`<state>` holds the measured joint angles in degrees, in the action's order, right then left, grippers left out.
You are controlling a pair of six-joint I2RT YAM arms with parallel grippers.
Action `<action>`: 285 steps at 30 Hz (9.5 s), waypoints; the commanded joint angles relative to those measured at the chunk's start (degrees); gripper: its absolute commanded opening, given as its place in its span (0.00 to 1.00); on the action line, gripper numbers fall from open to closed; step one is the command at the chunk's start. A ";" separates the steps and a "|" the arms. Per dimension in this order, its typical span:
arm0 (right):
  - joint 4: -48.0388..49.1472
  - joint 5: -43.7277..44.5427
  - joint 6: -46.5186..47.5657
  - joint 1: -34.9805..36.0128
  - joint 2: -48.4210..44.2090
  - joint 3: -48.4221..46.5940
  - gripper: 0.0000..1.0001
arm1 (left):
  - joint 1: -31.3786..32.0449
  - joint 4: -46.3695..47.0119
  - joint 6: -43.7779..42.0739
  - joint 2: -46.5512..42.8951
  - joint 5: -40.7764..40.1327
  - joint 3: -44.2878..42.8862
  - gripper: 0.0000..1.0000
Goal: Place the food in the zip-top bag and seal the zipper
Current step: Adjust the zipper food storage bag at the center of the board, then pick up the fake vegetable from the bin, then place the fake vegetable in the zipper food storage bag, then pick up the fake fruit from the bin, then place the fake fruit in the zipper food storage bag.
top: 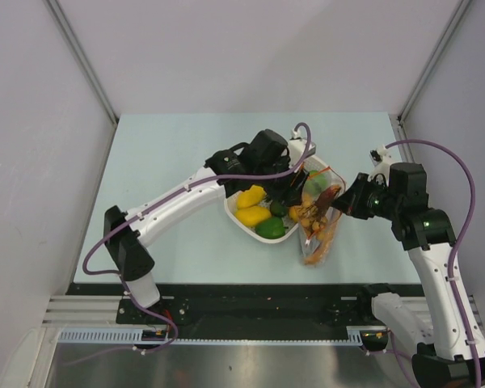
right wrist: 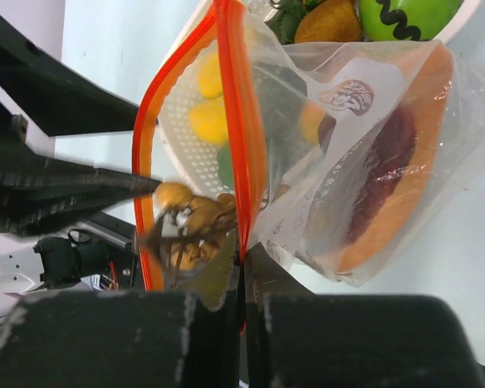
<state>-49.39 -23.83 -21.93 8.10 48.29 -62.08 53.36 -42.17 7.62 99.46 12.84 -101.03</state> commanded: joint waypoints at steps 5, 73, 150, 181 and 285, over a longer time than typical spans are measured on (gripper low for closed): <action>2.10 -2.87 1.01 0.08 -1.36 -2.60 0.00 | -1.16 -0.98 0.21 -0.67 5.00 -1.62 0.02; 6.76 -12.55 1.72 1.66 -0.22 0.39 0.00 | -1.51 17.75 -4.46 -17.37 -2.12 17.10 0.87; 1.48 -2.88 7.96 -2.12 -1.62 1.00 0.00 | -7.22 23.28 -31.79 0.05 10.44 29.05 0.53; 7.20 -7.63 10.16 1.13 0.05 1.09 0.00 | -1.16 23.80 -1.46 -8.32 6.41 10.24 0.47; 13.61 -26.78 4.79 -1.94 3.74 1.09 0.00 | 2.98 97.10 7.34 -12.53 -13.37 48.55 0.77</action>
<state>-39.86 -45.54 -15.44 6.68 52.25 -60.73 55.86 49.04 18.37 88.14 0.86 -54.81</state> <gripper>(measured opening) 0.011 0.672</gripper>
